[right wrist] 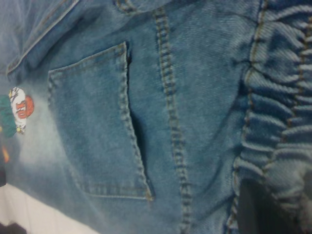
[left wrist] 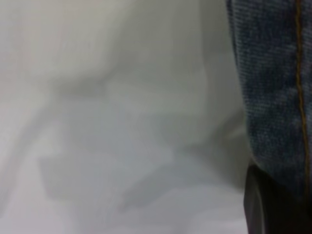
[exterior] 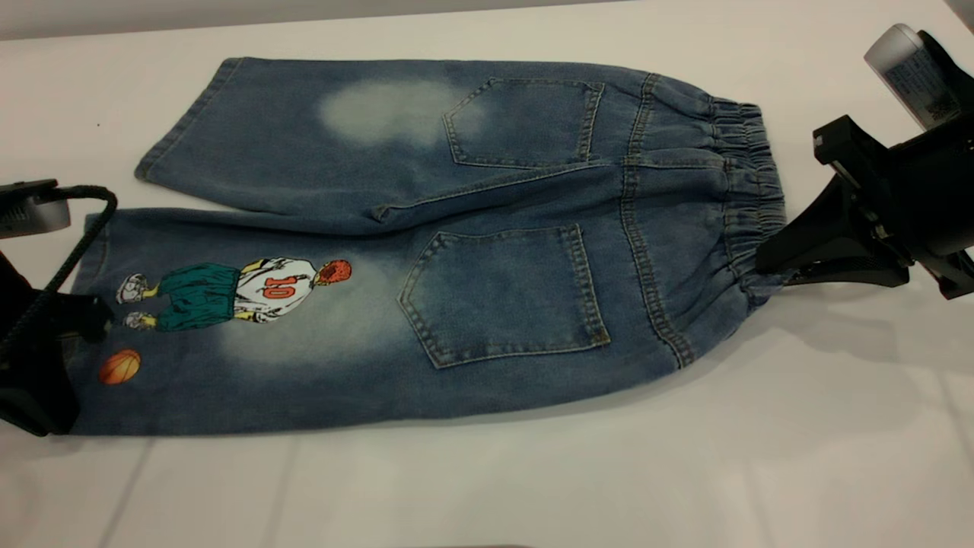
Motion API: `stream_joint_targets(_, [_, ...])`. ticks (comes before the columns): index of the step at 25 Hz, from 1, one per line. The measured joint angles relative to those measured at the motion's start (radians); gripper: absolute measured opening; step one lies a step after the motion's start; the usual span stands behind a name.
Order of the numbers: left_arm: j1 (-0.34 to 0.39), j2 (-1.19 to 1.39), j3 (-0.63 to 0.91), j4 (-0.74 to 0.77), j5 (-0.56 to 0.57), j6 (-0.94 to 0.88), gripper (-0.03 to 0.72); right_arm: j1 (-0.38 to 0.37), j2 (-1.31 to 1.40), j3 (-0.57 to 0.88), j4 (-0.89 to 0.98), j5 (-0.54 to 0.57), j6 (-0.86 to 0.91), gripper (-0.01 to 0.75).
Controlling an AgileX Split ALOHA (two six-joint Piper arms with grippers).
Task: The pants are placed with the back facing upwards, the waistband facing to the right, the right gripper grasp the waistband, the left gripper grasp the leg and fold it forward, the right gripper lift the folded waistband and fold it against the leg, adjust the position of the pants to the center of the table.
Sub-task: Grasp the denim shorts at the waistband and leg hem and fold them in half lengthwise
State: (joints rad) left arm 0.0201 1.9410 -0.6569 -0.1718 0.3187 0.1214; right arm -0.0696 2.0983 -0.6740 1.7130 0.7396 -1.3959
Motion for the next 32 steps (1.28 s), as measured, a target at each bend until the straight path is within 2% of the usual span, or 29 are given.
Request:
stream_joint_targets(4, [-0.015, -0.060, -0.033, 0.001, 0.112, 0.003, 0.044, 0.000, -0.019, 0.000, -0.061, 0.026, 0.029, 0.031])
stream_joint_targets(8, [-0.049, -0.232, -0.051, 0.001, 0.156, 0.006, 0.044, 0.000, -0.102, 0.000, -0.145, 0.034, 0.103, 0.031])
stream_joint_targets(13, [-0.055, -0.439, -0.103, 0.004, 0.174, 0.008, 0.044, 0.000, -0.259, -0.018, -0.224, 0.057, 0.173, 0.031])
stream_joint_targets(18, [-0.055, -0.472, -0.170, 0.005, 0.133, 0.008, 0.044, 0.000, -0.294, -0.132, -0.281, 0.063, 0.251, 0.031])
stream_joint_targets(23, [-0.056, -0.388, -0.180, 0.005, -0.014, 0.008, 0.044, 0.000, -0.242, -0.230, -0.294, 0.013, 0.300, 0.031])
stream_joint_targets(32, [-0.086, -0.146, -0.186, 0.008, -0.460, 0.006, 0.044, 0.000, -0.053, -0.373, -0.236, -0.027, 0.267, 0.031])
